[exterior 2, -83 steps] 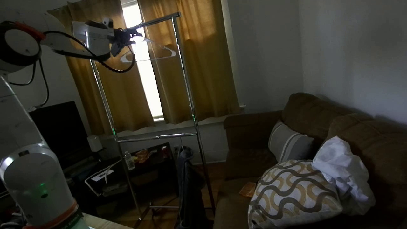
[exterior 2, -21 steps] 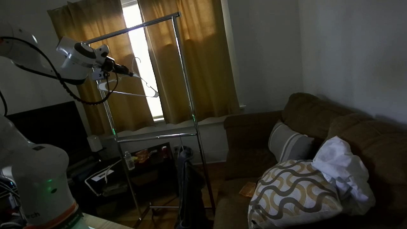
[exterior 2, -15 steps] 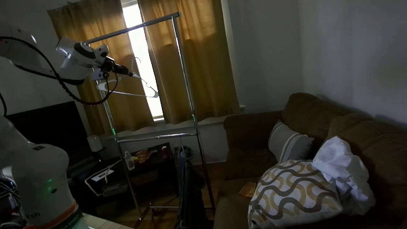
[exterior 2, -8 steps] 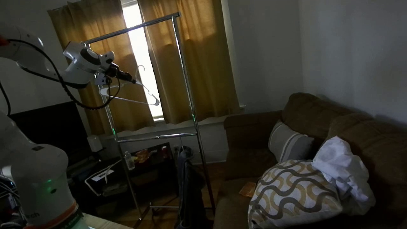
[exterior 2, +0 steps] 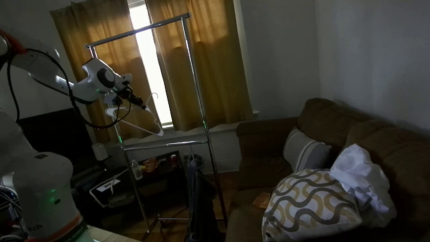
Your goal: Move the white hanger to the bottom rail.
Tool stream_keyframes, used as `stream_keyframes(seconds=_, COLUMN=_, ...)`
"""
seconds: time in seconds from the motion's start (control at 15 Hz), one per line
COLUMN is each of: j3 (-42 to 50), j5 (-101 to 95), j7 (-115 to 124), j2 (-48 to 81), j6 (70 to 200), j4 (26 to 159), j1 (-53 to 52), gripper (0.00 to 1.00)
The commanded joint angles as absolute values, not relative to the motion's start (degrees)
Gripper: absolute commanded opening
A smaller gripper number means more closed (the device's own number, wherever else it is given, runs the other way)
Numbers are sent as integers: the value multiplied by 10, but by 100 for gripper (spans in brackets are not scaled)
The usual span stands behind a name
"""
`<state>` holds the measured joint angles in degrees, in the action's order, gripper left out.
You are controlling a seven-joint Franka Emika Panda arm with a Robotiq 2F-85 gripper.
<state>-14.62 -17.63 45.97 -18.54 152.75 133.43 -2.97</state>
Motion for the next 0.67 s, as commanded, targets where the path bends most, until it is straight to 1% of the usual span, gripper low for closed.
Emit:
stream_keyframes(seconds=0.0, j3=-131, j5=-96, j7=393, j2=-177, j6=1527, j4=1365, j1=-51, gripper=2)
stream_keyframes(seconds=0.27, j3=-127, j5=-32, j7=338, j2=-164, j6=1516, j4=1381, j1=-56, gripper=2)
stream_keyframes(seconds=0.6, j3=-128, j5=-3, j7=291, j2=-158, j6=1508, j4=1389, j1=-55, gripper=2)
